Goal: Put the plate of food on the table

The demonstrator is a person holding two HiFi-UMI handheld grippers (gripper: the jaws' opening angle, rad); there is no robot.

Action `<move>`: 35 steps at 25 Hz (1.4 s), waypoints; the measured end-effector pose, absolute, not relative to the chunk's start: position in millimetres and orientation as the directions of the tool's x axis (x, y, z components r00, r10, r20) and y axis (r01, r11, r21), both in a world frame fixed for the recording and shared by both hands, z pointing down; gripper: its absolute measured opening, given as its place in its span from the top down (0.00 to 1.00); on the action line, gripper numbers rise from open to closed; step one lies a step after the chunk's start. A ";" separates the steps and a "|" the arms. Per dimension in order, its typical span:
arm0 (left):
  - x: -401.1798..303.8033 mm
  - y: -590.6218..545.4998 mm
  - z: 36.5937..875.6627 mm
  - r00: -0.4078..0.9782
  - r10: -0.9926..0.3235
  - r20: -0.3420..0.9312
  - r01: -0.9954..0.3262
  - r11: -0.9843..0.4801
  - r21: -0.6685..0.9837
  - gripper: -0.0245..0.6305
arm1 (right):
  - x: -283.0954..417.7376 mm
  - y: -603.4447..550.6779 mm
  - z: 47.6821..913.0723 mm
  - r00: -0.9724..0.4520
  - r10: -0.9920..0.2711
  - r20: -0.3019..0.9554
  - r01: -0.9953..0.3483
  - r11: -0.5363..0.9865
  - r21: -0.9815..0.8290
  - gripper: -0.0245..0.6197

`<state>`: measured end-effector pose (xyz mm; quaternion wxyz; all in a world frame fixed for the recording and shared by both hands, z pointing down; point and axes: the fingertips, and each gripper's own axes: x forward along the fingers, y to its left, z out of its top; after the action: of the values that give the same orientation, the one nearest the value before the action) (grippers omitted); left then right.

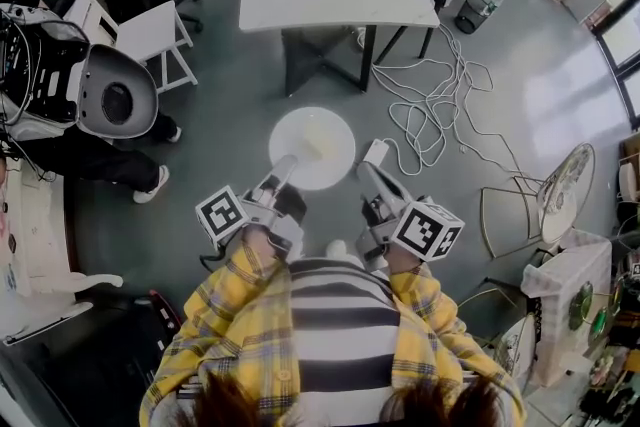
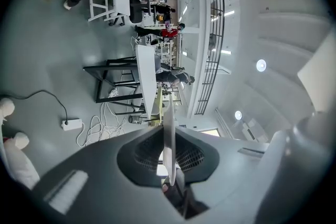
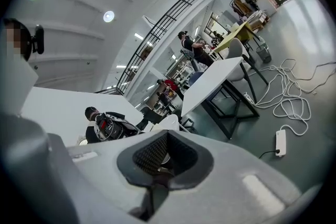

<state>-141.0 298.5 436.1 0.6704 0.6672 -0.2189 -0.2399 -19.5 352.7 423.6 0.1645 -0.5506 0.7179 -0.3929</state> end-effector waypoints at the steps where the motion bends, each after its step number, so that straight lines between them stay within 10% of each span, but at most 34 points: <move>1: -141.2 298.6 435.9 0.789 -0.613 -0.027 0.028 -0.007 1.000 0.94 | -20.2 352.1 425.2 -0.341 -0.917 0.205 -0.665 0.082 -0.742 0.96; 35: -118.7 226.9 418.9 0.808 -0.588 0.018 -0.172 -0.206 0.963 0.94 | -38.5 287.9 409.7 -0.346 -0.906 0.244 -0.756 0.116 -0.644 0.96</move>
<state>-118.7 226.9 418.9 0.5778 0.7553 -0.2515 -0.1803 -38.5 287.9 409.7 0.1052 -0.5621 0.7394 -0.3554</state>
